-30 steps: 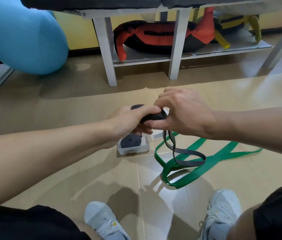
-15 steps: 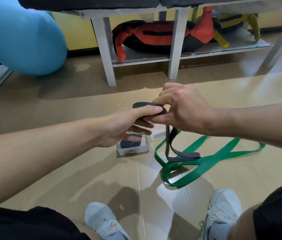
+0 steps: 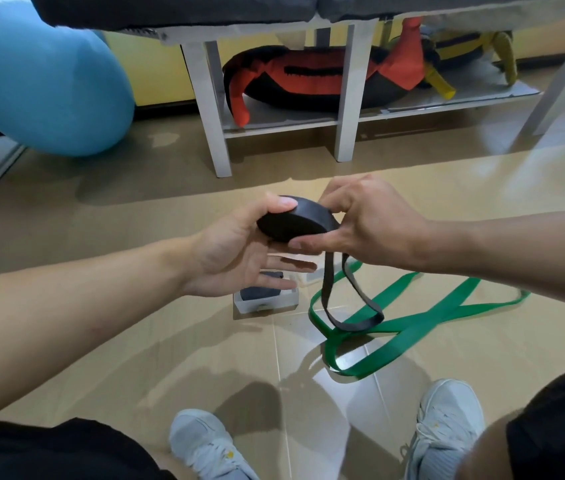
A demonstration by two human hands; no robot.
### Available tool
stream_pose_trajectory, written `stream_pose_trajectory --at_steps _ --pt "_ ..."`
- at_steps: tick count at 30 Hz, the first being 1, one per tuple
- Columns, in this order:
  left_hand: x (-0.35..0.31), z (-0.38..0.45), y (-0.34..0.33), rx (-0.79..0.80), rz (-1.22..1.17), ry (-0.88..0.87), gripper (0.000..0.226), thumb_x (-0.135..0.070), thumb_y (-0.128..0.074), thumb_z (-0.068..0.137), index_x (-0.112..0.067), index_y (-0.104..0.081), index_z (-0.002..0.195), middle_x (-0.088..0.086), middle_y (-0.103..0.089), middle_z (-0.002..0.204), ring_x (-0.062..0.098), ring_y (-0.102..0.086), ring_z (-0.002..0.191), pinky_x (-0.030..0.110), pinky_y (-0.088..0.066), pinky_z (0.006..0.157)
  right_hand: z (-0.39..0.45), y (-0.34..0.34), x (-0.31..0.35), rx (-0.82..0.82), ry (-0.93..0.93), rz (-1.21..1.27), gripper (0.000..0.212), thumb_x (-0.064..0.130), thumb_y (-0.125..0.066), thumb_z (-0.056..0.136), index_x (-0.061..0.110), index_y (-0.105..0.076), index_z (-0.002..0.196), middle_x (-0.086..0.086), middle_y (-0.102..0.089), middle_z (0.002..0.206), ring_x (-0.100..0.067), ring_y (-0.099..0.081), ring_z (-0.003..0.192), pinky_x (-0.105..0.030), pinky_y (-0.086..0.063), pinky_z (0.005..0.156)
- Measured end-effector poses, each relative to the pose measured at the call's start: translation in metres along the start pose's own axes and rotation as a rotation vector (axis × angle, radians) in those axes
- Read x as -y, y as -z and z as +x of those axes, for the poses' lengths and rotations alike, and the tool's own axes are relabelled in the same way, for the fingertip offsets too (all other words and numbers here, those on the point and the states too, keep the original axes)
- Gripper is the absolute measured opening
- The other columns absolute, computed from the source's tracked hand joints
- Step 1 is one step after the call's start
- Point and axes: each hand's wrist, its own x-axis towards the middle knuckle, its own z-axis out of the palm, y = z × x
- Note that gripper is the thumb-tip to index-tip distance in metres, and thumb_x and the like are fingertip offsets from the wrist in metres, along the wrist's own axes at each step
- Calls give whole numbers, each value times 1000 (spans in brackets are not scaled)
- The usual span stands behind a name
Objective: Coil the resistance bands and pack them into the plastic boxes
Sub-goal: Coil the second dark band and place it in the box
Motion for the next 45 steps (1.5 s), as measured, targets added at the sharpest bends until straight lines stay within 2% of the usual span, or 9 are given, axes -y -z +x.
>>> stream_pose_trajectory --at_steps 6,11,14,18,26,33,38,42,45 --pt "-3 -3 -15 -171 381 86 65 -70 -70 62 -27 -75 110 -3 -79 107 19 -70 109 41 -54 100 -2 -5 8 120 69 -259 39 61 -70 79 24 -78 88 6 -58 84 -16 -56 69 -38 -52 63" --pt "-5 -3 -9 -230 257 -64 58 -58 -68 75 -19 -71 117 5 -77 109 21 -72 105 40 -49 108 -1 -3 8 47 34 -86 49 63 -62 76 22 -79 97 7 -62 83 -11 -53 81 -36 -51 67" --pt "-6 -3 -2 -175 42 -135 56 -54 -68 83 -17 -65 125 10 -76 117 24 -72 110 41 -50 107 2 0 3 -10 -26 116 49 63 -70 72 23 -79 99 8 -67 91 -11 -53 93 -40 -52 78" --pt "-6 -4 0 -75 -108 -125 58 -51 -63 86 -15 -62 131 15 -71 128 26 -70 117 44 -48 107 0 -1 0 -58 -2 137 50 63 -68 73 22 -80 99 2 -69 90 -11 -59 89 -41 -54 72" --pt "-4 -6 -13 -193 235 -16 46 -59 -63 86 -25 -70 117 -1 -79 109 18 -74 105 44 -51 105 0 1 10 44 37 -191 44 66 -64 76 26 -80 89 3 -58 83 -14 -58 69 -39 -54 59" --pt "-8 -5 -14 -250 4 -110 53 -56 -59 88 -17 -65 124 9 -79 106 23 -76 97 40 -51 104 1 -2 11 -79 -35 -19 48 69 -64 74 30 -76 100 12 -59 81 -10 -52 82 -36 -51 69" --pt "-6 -3 -8 -115 -156 -58 77 -62 -57 80 -14 -57 139 16 -71 128 30 -69 118 47 -45 111 -1 -2 8 -55 -86 82 61 72 -64 65 27 -79 103 6 -67 83 -10 -58 80 -34 -54 68" --pt "-6 -1 -3 -106 -57 7 73 -68 -60 80 -21 -59 137 13 -70 131 34 -69 118 53 -47 109 1 0 4 -11 -106 -15 50 62 -74 72 18 -81 97 3 -68 74 -11 -61 67 -15 -42 50" --pt "-4 -1 -8 -190 142 71 72 -70 -67 72 -27 -61 129 8 -73 124 28 -72 112 48 -54 103 1 1 4 72 -89 -142 41 55 -76 77 20 -80 99 8 -63 76 -10 -59 69 -19 -45 53"
